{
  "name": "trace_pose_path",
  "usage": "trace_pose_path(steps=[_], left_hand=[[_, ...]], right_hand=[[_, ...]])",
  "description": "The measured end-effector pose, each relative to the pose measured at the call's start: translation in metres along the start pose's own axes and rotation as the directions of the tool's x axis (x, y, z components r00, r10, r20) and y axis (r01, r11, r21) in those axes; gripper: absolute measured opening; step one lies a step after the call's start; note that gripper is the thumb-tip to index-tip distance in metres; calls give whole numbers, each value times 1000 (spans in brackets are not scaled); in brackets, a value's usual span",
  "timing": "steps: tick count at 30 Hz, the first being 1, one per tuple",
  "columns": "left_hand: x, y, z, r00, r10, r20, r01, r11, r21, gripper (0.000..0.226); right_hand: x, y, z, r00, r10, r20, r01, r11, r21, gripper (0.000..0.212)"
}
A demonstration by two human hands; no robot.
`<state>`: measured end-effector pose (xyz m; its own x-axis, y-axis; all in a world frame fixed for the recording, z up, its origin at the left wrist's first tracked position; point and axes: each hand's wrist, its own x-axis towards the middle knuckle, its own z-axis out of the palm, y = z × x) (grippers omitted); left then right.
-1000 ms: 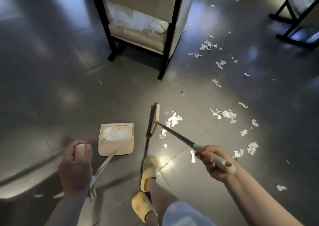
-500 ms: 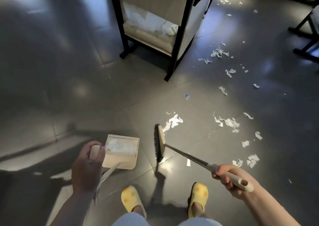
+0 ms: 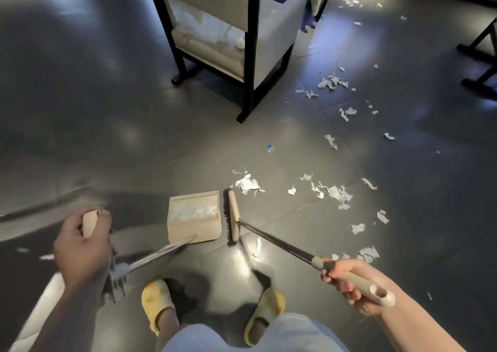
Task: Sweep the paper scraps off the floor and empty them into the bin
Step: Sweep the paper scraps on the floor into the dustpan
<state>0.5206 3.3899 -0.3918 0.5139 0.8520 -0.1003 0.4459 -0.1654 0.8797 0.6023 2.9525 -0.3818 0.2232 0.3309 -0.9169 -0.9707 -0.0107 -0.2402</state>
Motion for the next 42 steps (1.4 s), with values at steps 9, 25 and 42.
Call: trace_pose_path(steps=[9, 25, 42], left_hand=[[-86, 22, 62, 991, 28, 130, -29, 1000, 0, 5], [-95, 52, 57, 999, 19, 39, -19, 1000, -6, 5], [12, 72, 86, 976, 85, 198, -91, 996, 24, 12]], right_hand=[[-6, -2, -84, 980, -30, -197, -4, 985, -170, 41], [21, -65, -38, 986, -164, -38, 157, 978, -139, 19], [68, -122, 32, 943, -77, -323, 84, 996, 8, 11]])
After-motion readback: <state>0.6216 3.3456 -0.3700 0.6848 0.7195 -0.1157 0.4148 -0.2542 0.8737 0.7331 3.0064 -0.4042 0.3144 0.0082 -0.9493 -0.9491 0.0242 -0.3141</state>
